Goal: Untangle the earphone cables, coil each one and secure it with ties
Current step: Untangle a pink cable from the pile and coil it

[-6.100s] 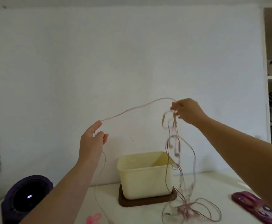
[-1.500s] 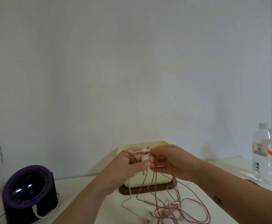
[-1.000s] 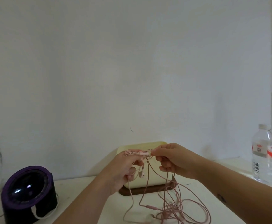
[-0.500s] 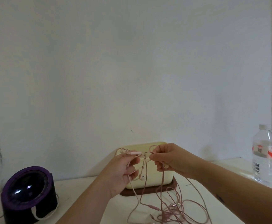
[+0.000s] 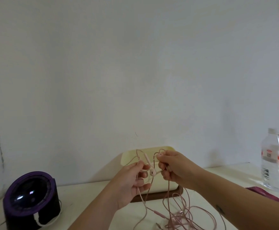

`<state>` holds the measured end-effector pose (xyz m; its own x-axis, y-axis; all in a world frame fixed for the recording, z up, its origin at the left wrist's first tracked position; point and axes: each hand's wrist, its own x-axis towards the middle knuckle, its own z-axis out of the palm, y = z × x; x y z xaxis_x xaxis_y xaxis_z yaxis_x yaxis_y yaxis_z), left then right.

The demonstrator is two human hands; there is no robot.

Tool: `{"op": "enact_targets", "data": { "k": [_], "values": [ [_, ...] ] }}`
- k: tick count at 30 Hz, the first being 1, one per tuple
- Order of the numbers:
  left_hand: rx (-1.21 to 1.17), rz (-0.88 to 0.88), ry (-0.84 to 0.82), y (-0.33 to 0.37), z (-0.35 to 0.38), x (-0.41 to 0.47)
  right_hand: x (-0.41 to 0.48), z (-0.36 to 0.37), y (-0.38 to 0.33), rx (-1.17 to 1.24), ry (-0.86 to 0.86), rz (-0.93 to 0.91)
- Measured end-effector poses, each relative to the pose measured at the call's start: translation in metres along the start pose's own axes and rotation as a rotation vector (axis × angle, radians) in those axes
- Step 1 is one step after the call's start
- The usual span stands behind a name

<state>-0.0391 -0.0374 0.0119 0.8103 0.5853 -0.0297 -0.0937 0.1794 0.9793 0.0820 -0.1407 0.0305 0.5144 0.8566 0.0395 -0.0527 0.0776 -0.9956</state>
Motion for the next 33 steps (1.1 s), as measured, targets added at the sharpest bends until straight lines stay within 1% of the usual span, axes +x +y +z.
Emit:
{"op": "enact_targets", "data": {
  "k": [2, 5, 8, 10, 12, 14, 20, 27, 29, 31, 32, 33],
  "values": [
    [-0.040, -0.007, -0.009, 0.001, 0.000, 0.000, 0.000, -0.002, -0.001, -0.015, -0.021, -0.011],
    [-0.075, 0.003, -0.036, 0.002, -0.002, 0.001, -0.001, -0.007, -0.004, -0.031, -0.107, -0.027],
    [0.081, 0.076, -0.044, 0.001, -0.003, 0.002, -0.003, -0.011, -0.006, -0.123, -0.178, -0.024],
    [0.166, 0.136, 0.004, 0.000, 0.000, 0.003, -0.003, -0.011, -0.005, -0.195, -0.193, -0.027],
    [0.143, 0.139, 0.046, 0.002, 0.003, 0.002, -0.002, -0.012, -0.005, -0.216, -0.181, -0.034],
    [0.049, 0.089, 0.063, 0.007, 0.006, 0.001, -0.001, -0.015, -0.004, -0.235, -0.161, -0.040],
    [-0.169, 0.008, -0.014, 0.021, -0.005, 0.001, 0.003, -0.023, -0.002, -0.373, -0.188, -0.018],
    [-0.093, 0.075, 0.064, 0.027, -0.008, 0.005, 0.006, -0.019, -0.001, -0.364, -0.131, -0.019],
    [-0.095, 0.101, 0.057, 0.028, -0.009, 0.005, 0.006, -0.016, -0.001, -0.449, -0.119, -0.052],
    [-0.098, 0.135, 0.031, 0.028, -0.009, 0.005, 0.007, -0.013, 0.000, -0.613, -0.079, -0.106],
    [-0.102, 0.159, 0.023, 0.029, -0.008, 0.004, 0.008, -0.012, 0.001, -0.652, -0.062, -0.128],
    [-0.106, 0.183, 0.019, 0.030, -0.007, 0.003, 0.009, -0.013, 0.001, -0.618, -0.061, -0.123]
  ]
}}
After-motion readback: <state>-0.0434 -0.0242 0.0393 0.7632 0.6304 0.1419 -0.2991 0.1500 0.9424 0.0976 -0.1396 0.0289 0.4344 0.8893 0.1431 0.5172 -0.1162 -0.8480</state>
